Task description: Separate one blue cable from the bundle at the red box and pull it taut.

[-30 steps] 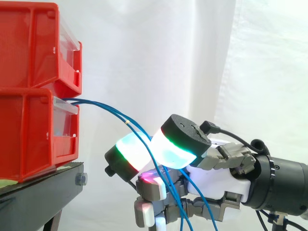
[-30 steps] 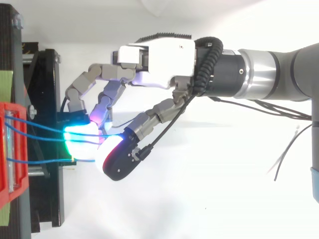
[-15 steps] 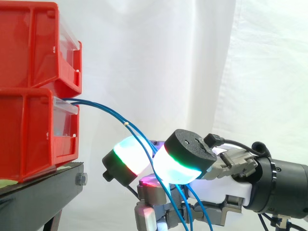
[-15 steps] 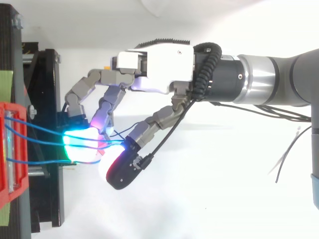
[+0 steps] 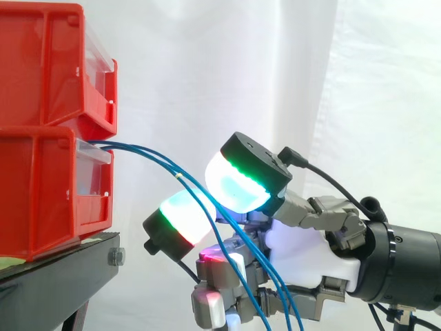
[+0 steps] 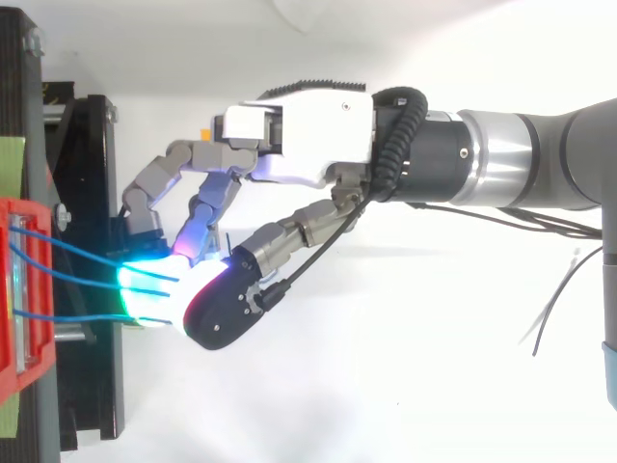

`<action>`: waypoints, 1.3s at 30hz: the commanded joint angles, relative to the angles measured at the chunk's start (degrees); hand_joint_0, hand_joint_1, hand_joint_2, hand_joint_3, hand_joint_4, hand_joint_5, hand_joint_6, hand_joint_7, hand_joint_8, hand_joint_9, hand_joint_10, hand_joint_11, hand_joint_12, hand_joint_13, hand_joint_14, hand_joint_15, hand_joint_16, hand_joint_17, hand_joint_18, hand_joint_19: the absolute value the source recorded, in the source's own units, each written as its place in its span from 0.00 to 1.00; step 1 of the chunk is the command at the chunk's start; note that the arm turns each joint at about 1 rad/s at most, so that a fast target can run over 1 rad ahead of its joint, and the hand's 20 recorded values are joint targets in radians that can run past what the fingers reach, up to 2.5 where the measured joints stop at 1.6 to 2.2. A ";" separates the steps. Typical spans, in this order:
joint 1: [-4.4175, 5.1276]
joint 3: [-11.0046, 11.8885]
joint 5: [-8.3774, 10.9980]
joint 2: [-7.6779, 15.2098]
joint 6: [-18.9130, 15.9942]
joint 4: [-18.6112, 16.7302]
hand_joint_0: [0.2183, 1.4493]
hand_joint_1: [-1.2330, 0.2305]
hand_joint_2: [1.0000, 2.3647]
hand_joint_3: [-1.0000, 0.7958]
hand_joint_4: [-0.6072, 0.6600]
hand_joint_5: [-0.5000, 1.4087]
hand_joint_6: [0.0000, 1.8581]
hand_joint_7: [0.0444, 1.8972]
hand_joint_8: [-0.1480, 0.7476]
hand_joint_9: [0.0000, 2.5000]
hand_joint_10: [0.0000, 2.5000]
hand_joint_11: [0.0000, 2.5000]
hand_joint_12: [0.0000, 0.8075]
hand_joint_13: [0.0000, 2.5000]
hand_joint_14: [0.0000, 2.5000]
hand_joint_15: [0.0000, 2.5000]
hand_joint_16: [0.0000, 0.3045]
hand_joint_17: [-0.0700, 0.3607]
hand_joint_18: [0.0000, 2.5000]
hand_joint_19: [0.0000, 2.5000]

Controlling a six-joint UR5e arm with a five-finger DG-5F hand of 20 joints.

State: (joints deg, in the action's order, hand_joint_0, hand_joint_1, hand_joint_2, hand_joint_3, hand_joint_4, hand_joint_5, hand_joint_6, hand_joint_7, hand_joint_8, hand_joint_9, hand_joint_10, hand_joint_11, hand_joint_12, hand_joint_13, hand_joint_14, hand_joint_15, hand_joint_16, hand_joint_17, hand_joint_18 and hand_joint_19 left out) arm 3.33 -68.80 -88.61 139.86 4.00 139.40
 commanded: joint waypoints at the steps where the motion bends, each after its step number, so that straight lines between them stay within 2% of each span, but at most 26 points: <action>1: 0.01 0.42 -0.33 -0.03 -0.66 0.69 0.36 0.37 0.00 0.28 0.52 0.19 0.48 0.46 0.49 0.43 0.01 0.41 0.45 0.41 0.01 0.29 0.15 0.41 0.35 0.36; 7: 0.09 0.68 -0.51 -0.03 -0.66 2.19 0.41 0.24 0.00 0.29 0.50 0.18 0.48 0.47 0.48 0.41 0.01 0.42 0.45 0.39 0.01 0.30 0.16 0.41 0.35 0.35; 10: 0.18 1.74 -0.60 -0.03 -0.57 2.98 0.43 0.21 0.00 0.28 0.51 0.18 0.49 0.47 0.48 0.41 0.01 0.42 0.45 0.39 0.01 0.29 0.16 0.41 0.35 0.35; 15: 0.18 2.70 -1.48 -0.12 0.31 5.09 0.38 0.18 0.00 0.28 0.54 0.18 0.50 0.48 0.48 0.41 0.01 0.43 0.45 0.39 0.01 0.30 0.16 0.41 0.35 0.35; 17: 0.18 2.62 -2.44 -0.12 1.80 5.62 0.35 0.18 0.00 0.28 0.54 0.18 0.50 0.48 0.47 0.41 0.01 0.44 0.44 0.39 0.01 0.30 0.16 0.41 0.35 0.35; 20: 0.18 2.62 -3.94 -0.56 4.18 7.29 0.28 0.23 0.00 0.28 0.55 0.18 0.50 0.46 0.49 0.41 0.01 0.43 0.46 0.39 0.01 0.30 0.16 0.42 0.35 0.35; 23: 0.18 2.70 -4.29 -1.09 4.79 9.04 0.26 0.36 0.00 0.28 0.56 0.18 0.49 0.46 0.49 0.42 0.01 0.43 0.47 0.40 0.01 0.30 0.17 0.43 0.35 0.36; 25: 0.18 2.70 -4.38 -1.61 4.88 10.01 0.25 0.40 0.00 0.28 0.55 0.18 0.49 0.46 0.50 0.42 0.01 0.42 0.47 0.40 0.01 0.30 0.17 0.43 0.35 0.36; 30: 0.18 2.62 -4.20 -2.49 5.06 13.09 0.25 0.42 0.00 0.28 0.56 0.18 0.49 0.45 0.50 0.41 0.01 0.42 0.47 0.39 0.01 0.30 0.17 0.43 0.34 0.36; 32: 0.18 2.62 -4.20 -2.49 5.06 13.61 0.30 0.45 0.00 0.28 0.55 0.18 0.49 0.47 0.49 0.41 0.01 0.42 0.45 0.38 0.01 0.30 0.16 0.42 0.33 0.36; 34: 0.18 2.70 -4.20 -2.49 5.06 13.79 0.34 0.42 0.00 0.28 0.54 0.18 0.49 0.48 0.49 0.41 0.01 0.42 0.45 0.39 0.01 0.30 0.16 0.42 0.33 0.36; 39: 0.27 2.70 -3.50 -2.49 4.70 13.70 0.36 0.31 0.01 0.37 0.54 0.18 0.48 0.52 0.49 0.40 0.01 0.42 0.45 0.39 0.01 0.30 0.16 0.42 0.33 0.36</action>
State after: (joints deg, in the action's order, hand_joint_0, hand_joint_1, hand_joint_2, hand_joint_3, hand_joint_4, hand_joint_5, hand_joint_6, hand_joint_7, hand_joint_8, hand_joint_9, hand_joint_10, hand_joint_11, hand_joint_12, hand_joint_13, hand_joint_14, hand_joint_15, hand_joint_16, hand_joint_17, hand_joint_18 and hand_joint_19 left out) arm 3.54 -66.11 -92.58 137.39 8.87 153.05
